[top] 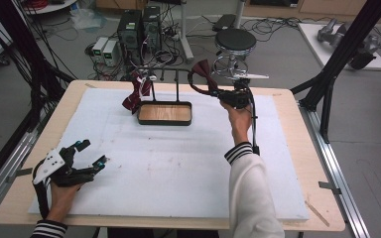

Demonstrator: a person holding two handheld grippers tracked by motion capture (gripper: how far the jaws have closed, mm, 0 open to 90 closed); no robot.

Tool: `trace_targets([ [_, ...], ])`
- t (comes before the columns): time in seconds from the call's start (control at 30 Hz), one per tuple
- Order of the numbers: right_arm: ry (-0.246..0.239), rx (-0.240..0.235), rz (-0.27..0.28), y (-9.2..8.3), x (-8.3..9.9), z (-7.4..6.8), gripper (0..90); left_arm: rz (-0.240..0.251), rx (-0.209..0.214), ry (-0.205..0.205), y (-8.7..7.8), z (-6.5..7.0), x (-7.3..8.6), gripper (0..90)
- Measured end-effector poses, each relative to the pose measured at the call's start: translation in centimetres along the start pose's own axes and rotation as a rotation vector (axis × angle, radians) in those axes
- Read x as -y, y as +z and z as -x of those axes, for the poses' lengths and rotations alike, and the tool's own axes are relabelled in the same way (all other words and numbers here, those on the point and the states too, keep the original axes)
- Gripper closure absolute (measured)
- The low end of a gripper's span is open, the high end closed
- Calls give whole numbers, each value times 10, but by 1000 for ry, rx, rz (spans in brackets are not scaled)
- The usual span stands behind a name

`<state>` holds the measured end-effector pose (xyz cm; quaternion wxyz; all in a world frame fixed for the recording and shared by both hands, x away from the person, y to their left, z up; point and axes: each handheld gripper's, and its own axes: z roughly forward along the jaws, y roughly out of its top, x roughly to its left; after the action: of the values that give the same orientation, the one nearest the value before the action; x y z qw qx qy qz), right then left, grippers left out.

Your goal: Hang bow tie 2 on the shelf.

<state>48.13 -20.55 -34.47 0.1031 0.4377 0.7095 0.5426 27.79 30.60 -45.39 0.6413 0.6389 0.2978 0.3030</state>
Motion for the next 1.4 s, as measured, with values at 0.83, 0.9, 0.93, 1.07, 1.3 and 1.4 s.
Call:
trace_targets([
  [0.83,-98,117,-117,15,12,-4,86,-1,0,2,0,0,0,153],
  [0.9,-128,133,-120,15,12,-6,85,0,0,3,0,0,0,153],
  [0.93,-118,124,-108,13,12,-7,85,0,0,3,0,0,0,153],
  [1.07,-116,106,-73,7,11,-9,85,0,-2,3,0,0,0,153],
  [1.3,-179,64,-13,-17,12,-22,85,2,-4,4,0,0,0,153],
  [1.4,-200,53,17,-33,14,-28,86,4,-4,6,-1,0,0,153],
])
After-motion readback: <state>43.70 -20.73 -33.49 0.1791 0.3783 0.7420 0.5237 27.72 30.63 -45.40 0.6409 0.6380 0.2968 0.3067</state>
